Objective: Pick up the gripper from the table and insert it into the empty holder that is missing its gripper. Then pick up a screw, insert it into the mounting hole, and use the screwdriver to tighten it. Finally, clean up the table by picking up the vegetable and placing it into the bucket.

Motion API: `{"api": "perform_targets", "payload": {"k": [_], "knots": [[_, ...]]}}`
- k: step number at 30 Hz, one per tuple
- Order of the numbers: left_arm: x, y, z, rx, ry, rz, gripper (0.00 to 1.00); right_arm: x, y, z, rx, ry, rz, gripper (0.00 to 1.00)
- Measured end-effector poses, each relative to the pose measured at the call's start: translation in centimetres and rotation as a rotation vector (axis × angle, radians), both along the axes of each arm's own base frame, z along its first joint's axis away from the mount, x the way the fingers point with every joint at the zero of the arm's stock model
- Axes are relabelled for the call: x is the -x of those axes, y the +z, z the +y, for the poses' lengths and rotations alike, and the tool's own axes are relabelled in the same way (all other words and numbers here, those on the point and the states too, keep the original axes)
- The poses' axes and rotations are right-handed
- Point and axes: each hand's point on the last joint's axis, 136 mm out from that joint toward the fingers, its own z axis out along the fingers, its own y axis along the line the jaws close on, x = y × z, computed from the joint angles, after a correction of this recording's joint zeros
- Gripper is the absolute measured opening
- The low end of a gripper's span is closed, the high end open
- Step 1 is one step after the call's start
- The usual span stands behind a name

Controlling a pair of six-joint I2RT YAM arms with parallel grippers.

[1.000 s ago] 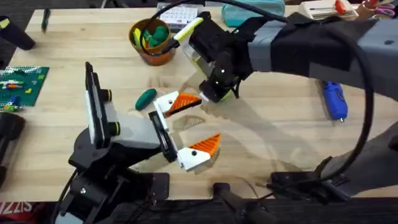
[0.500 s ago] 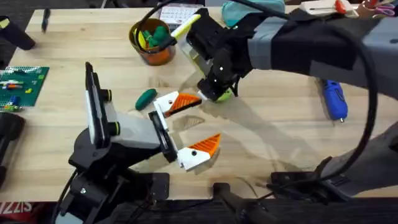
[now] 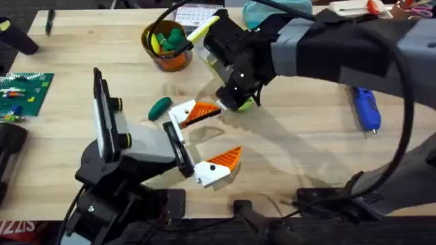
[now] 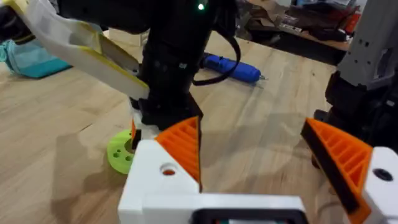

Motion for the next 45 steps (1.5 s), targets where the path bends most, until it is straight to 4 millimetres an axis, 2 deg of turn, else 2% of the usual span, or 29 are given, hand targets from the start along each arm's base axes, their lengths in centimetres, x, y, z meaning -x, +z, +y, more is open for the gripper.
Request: {"api": "perform_targets", "payload": {"k": [6,10,15,20,26,30,31,33,45], "knots": [[0.0,0.0,0.0,0.0,0.0,0.0,0.986,0.1,0.0,0.1,0.0,0.005,0.0,0.373],[0.0,0.0,0.0,0.0,0.0,0.0,0.986,0.1,0.0,0.1,-0.001,0.001,0.001,0.247],[0.0,0.0,0.0,0.0,0.0,0.0,0.986,0.1,0.0,0.1,-0.001,0.002,0.001,0.197],[0.0,0.0,0.0,0.0,0.0,0.0,0.986,0.2,-0.5,0.1,0.009,0.002,0.011,0.248],[0.0,0.0,0.0,0.0,0.0,0.0,0.986,0.1,-1.1,0.0,0.024,0.001,0.021,0.243],[0.0,0.0,0.0,0.0,0.0,0.0,0.986,-0.1,-1.1,0.0,0.028,-0.002,0.014,0.112],[0.0,0.0,0.0,0.0,0.0,0.0,0.986,-0.1,-1.1,-0.1,0.031,-0.001,0.01,0.04],[0.0,0.0,0.0,0.0,0.0,0.0,0.986,-0.2,-1.0,0.0,0.031,-0.003,0.006,0.01],[0.0,0.0,0.0,0.0,0.0,0.0,0.986,-0.4,-1.0,-0.3,0.027,-0.012,0.009,0.007]]}}
